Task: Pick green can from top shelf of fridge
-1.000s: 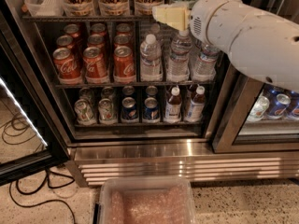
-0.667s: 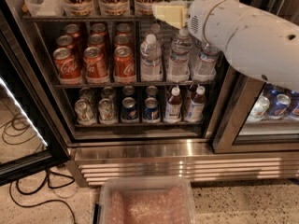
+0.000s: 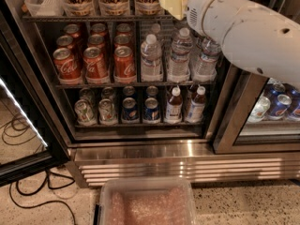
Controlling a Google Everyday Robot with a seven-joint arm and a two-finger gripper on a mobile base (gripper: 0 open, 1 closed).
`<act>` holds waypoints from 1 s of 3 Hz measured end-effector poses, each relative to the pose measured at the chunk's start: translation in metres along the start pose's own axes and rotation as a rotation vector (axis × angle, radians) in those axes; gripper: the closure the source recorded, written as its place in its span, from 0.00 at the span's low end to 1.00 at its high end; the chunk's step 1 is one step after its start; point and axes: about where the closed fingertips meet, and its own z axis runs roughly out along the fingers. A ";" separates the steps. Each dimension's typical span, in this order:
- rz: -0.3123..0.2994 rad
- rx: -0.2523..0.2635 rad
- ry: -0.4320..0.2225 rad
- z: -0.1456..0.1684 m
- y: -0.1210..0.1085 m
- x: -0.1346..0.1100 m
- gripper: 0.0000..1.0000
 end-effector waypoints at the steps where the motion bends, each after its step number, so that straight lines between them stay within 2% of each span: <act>1: -0.002 0.008 -0.006 0.002 -0.003 0.000 0.36; 3: -0.007 0.026 -0.011 0.008 -0.011 0.004 0.37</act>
Offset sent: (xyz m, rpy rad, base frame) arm 0.0120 -0.0049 -0.0024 0.0015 -0.0114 -0.0338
